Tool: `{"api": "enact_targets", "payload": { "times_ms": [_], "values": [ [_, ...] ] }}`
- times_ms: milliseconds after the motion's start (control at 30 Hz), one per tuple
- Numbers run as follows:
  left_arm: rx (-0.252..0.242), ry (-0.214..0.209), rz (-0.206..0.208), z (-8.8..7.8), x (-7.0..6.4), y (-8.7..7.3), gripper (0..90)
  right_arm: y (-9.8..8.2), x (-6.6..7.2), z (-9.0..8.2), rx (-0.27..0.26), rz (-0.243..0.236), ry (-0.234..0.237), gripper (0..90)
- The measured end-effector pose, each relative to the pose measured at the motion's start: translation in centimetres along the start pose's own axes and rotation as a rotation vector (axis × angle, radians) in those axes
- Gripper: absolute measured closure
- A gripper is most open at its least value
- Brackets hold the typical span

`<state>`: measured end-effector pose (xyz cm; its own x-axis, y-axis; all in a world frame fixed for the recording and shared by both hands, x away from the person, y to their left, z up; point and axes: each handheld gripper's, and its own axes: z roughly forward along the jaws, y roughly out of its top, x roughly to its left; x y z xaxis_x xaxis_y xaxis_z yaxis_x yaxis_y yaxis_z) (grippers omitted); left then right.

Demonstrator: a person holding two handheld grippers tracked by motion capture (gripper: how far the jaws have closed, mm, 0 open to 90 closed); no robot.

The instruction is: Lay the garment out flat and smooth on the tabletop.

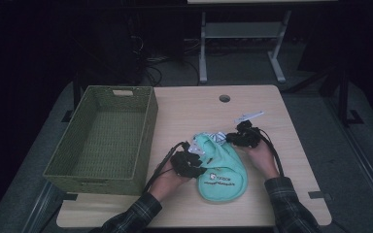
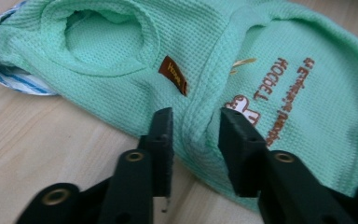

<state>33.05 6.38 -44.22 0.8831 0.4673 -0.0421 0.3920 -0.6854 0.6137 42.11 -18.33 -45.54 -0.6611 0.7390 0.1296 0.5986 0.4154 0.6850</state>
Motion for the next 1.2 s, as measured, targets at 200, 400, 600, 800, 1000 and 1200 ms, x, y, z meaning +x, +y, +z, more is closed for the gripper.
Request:
{"api": "enact_targets", "payload": {
  "times_ms": [200,400,600,800,1000,1200],
  "values": [
    [0.01,-0.001,0.008,-0.1,0.0,0.0,86.2,-0.3,-0.2,0.6,0.018,0.005,-0.001,88.6],
    [0.011,0.019,0.009,-0.9,-0.2,-0.2,87.5,-0.1,-0.9,-0.3,0.029,-0.01,-0.053,89.3],
    [0.022,0.016,0.003,-0.8,0.0,-0.7,87.3,-0.1,-2.2,-0.3,0.042,0.008,-0.091,89.3],
    [-0.024,0.014,-0.013,-1.4,0.2,-0.3,71.2,-0.1,-2.1,-0.7,0.028,0.009,-0.085,82.2],
    [-0.055,0.019,-0.024,-2.1,1.1,0.4,83.4,-0.9,-1.2,-2.4,0.008,0.013,-0.066,84.7],
    [-0.048,0.021,-0.02,-1.2,1.7,1.1,89.6,-2.5,0.4,-4.0,0.0,0.003,-0.043,89.8]
  ]
}}
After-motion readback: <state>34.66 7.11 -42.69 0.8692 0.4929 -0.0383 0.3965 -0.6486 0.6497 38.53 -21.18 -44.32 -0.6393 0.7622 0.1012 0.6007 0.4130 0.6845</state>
